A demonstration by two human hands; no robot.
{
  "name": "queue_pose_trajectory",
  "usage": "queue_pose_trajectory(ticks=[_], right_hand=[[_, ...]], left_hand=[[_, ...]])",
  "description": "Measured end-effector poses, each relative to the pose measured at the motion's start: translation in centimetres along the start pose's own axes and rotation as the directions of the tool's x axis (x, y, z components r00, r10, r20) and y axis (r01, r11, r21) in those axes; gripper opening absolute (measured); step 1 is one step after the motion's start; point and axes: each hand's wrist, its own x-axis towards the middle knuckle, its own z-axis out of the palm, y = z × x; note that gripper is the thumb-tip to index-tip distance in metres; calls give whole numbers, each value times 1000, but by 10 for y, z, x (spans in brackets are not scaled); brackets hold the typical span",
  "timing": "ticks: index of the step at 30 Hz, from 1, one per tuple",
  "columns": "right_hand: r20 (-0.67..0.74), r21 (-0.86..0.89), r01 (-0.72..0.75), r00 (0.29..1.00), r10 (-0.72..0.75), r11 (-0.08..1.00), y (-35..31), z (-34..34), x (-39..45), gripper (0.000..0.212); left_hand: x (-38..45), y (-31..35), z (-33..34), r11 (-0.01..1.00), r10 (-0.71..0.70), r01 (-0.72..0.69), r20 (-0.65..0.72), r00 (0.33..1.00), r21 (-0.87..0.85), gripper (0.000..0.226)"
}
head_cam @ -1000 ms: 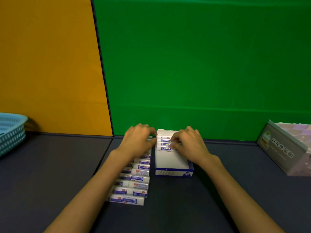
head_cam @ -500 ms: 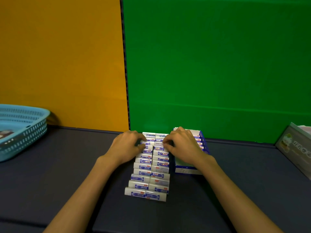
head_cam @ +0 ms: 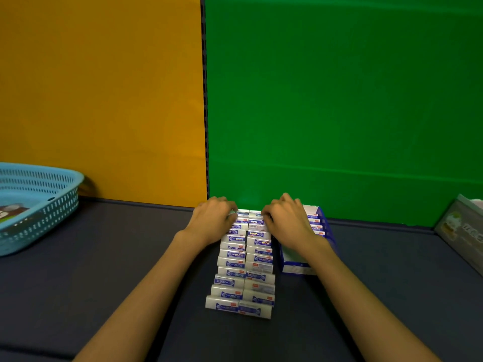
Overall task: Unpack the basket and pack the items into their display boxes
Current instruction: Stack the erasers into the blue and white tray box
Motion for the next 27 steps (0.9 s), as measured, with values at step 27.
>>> queue_pose_trajectory(ticks=[27], right_hand=[[240,108,-96,968,67,990,13,10,26,40]], left_hand=[[25,-12,12,892,-122,203,216,969,-405,30]])
